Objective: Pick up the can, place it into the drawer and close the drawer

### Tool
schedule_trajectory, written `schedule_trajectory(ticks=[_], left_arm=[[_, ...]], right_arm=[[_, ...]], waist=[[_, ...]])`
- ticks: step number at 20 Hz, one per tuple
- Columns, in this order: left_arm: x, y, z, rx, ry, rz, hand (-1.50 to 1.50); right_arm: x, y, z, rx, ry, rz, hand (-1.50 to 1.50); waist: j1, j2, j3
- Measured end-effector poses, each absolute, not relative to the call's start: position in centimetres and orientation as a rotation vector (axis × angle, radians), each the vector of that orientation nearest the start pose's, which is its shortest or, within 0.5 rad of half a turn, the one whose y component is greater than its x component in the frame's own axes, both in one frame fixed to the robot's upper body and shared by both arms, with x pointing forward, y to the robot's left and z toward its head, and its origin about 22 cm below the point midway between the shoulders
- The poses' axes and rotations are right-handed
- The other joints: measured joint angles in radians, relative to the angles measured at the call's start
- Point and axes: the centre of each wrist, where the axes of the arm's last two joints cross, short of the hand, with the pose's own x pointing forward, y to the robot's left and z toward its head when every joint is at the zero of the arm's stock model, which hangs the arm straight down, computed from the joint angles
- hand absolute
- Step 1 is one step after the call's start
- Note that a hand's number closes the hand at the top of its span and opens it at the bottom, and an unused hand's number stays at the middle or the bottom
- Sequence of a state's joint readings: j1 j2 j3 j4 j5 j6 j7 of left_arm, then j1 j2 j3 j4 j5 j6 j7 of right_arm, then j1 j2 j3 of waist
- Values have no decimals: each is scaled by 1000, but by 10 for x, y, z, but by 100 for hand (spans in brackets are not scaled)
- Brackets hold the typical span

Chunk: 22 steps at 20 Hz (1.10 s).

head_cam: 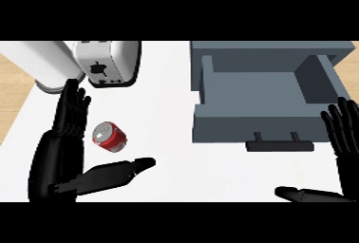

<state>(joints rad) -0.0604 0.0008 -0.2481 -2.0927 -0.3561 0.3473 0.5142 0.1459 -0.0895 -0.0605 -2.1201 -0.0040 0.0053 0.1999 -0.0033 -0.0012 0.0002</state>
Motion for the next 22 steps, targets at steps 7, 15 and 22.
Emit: schedule_trajectory(ticks=[7,15,22], left_arm=[[214,181,123,275,-1663,127,-150],[235,197,106,286,-1637,138,-150],[242,196,73,293,-1622,139,-150]], right_arm=[[179,-276,95,-157,-1783,7,-150],[169,-285,82,-167,-1782,9,-150],[169,-290,79,-173,-1788,12,-150]], waist=[[1,0,0],[-1,1,0],[0,1,0]])
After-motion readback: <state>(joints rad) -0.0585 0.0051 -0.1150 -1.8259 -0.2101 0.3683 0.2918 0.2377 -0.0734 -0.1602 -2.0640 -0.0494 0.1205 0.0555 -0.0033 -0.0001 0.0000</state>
